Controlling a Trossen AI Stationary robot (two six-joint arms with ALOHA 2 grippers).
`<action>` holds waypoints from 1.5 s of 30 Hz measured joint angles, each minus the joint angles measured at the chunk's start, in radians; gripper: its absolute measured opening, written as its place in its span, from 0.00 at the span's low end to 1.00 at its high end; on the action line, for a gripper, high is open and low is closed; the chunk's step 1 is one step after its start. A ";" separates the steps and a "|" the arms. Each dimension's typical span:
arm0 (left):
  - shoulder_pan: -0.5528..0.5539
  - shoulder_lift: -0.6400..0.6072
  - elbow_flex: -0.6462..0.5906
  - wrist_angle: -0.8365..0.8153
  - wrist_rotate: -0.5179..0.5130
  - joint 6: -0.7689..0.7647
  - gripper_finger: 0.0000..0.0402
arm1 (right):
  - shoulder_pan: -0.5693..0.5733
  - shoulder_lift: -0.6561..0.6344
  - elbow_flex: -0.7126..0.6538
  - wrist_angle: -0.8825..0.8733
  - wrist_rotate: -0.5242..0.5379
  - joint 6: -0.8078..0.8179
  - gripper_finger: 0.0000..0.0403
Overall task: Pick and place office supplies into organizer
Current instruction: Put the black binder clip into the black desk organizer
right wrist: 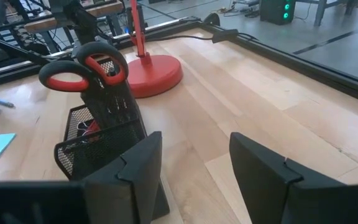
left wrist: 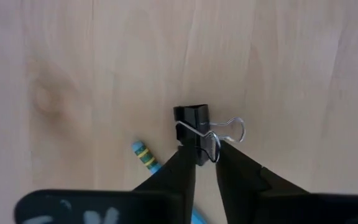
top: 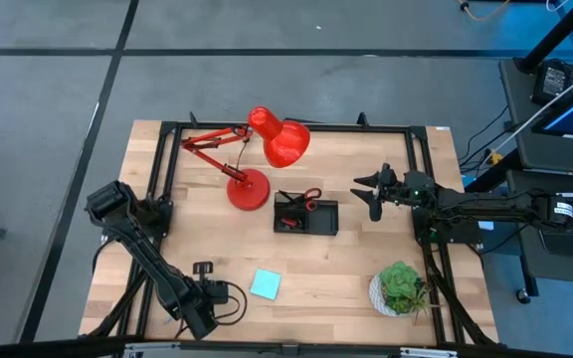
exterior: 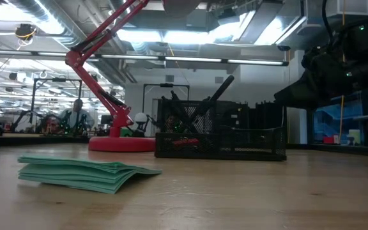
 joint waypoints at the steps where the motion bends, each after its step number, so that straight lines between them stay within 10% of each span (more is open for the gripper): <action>1: 0.000 0.000 0.000 -0.001 -0.005 0.006 0.12 | 0.000 0.000 0.000 0.000 0.000 0.000 0.47; 23: 0.052 -0.035 0.000 -0.025 -0.034 0.067 0.01 | 0.000 0.000 0.000 0.000 0.000 -0.001 0.47; 45: 0.352 -0.080 0.000 0.284 -0.147 0.535 0.01 | 0.000 -0.001 0.000 0.029 -0.002 -0.053 0.47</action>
